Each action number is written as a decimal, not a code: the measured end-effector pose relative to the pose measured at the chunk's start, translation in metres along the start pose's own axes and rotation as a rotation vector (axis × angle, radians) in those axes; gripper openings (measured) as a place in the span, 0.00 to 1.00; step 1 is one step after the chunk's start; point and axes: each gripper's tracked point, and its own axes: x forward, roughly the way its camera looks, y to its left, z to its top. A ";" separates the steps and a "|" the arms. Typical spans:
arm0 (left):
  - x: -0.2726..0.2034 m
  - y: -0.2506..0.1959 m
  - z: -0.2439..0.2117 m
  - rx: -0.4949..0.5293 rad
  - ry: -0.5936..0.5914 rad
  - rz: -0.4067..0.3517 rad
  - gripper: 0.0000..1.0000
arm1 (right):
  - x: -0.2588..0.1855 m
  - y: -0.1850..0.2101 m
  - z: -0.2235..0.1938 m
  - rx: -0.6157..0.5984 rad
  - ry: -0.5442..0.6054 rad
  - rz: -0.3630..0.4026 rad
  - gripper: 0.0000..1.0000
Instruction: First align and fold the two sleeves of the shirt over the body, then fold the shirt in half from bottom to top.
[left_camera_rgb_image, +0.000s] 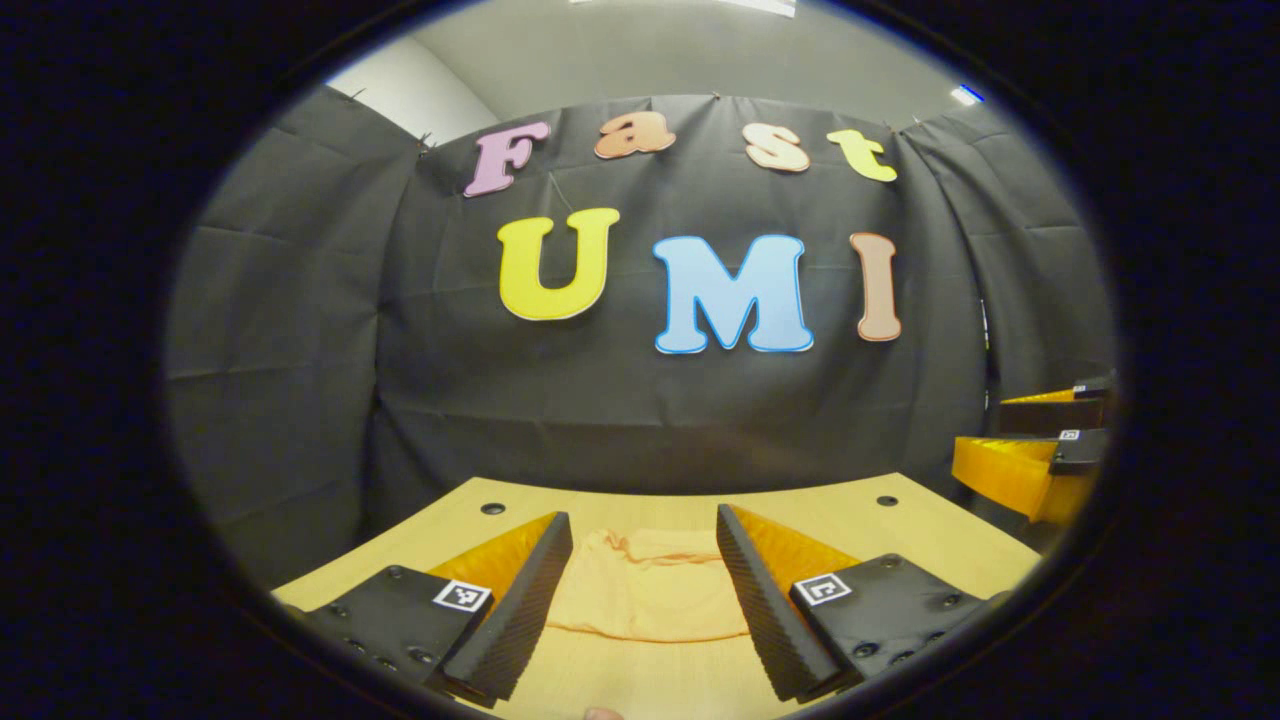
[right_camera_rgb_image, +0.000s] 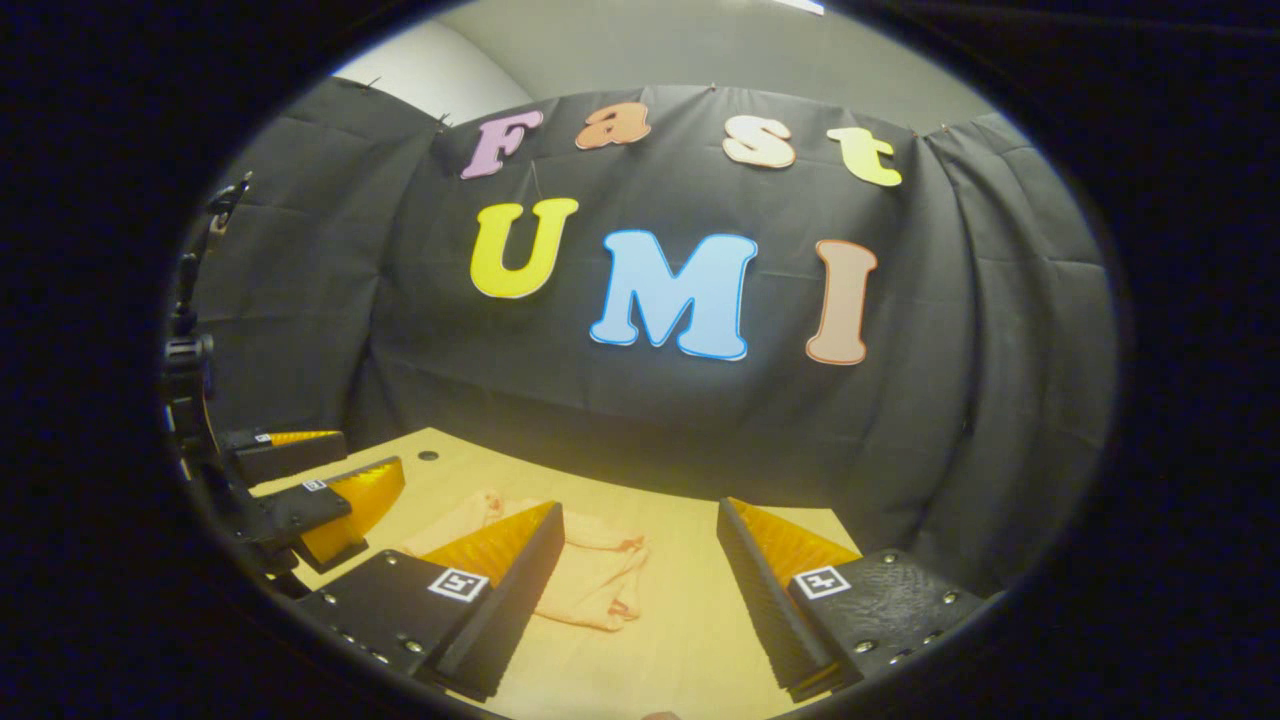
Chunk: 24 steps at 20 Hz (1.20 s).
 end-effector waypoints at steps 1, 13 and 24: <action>-0.006 0.003 0.005 -0.002 -0.011 0.006 0.96 | -0.004 0.003 0.002 0.000 -0.007 0.005 0.95; -0.048 0.048 0.039 -0.068 -0.082 0.009 0.94 | -0.023 0.031 0.033 -0.020 -0.090 -0.038 0.95; -0.060 -0.003 0.043 -0.022 -0.102 0.016 0.94 | -0.075 -0.042 0.025 0.025 -0.128 -0.052 0.95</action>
